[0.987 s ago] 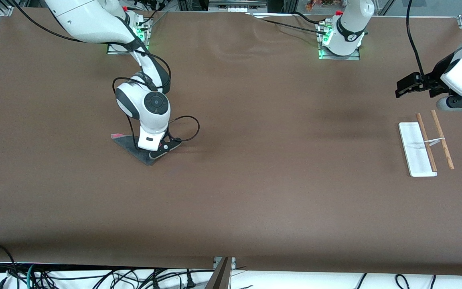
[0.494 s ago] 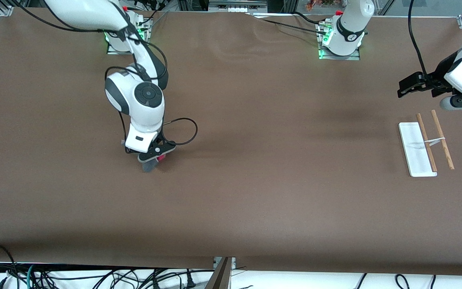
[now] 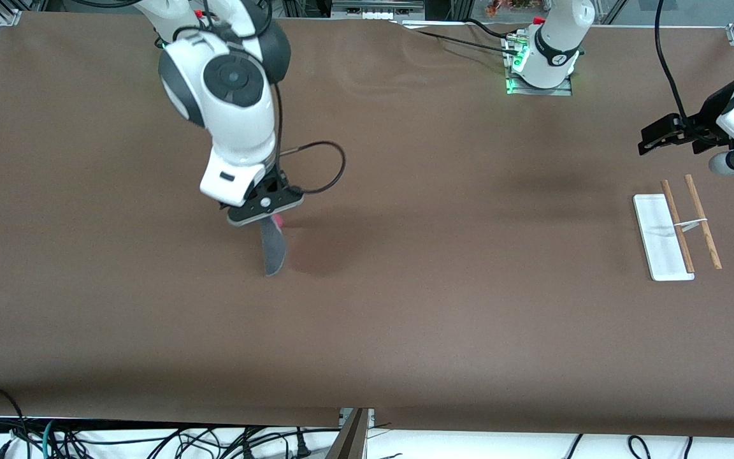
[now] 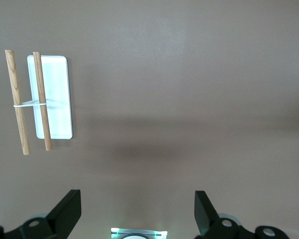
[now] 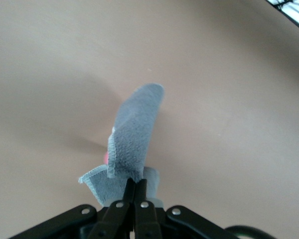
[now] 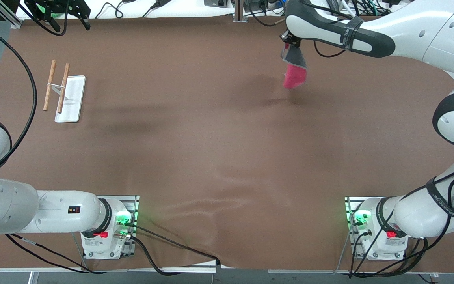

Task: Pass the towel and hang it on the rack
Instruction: 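Lift the grey towel with the right gripper toward the table's middle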

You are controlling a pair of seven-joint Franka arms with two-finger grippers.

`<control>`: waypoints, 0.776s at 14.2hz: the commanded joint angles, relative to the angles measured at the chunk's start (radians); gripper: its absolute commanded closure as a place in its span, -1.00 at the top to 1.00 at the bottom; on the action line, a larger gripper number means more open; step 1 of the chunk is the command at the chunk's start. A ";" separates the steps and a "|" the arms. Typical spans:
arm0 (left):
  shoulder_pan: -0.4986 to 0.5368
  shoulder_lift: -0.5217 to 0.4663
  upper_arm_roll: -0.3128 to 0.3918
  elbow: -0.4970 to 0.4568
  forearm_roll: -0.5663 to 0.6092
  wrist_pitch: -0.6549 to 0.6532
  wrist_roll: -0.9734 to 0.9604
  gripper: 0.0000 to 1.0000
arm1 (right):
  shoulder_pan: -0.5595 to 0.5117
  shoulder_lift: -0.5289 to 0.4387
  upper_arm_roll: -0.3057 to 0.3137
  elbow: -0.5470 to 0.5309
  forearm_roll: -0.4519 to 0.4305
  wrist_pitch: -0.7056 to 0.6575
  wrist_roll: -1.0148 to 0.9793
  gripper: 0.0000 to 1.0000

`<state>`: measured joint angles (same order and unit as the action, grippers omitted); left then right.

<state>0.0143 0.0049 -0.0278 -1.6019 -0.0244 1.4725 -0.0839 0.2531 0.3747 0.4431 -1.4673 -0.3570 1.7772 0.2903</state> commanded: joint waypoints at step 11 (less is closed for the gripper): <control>-0.002 0.003 -0.009 0.010 0.015 -0.015 0.010 1.00 | 0.187 0.056 0.197 0.136 0.006 0.074 0.089 -1.00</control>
<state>0.0136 0.0069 -0.0313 -1.6018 -0.0244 1.4714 -0.0837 0.4165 0.4026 0.6372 -1.3710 -0.3550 1.8483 0.3785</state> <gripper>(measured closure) 0.000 0.987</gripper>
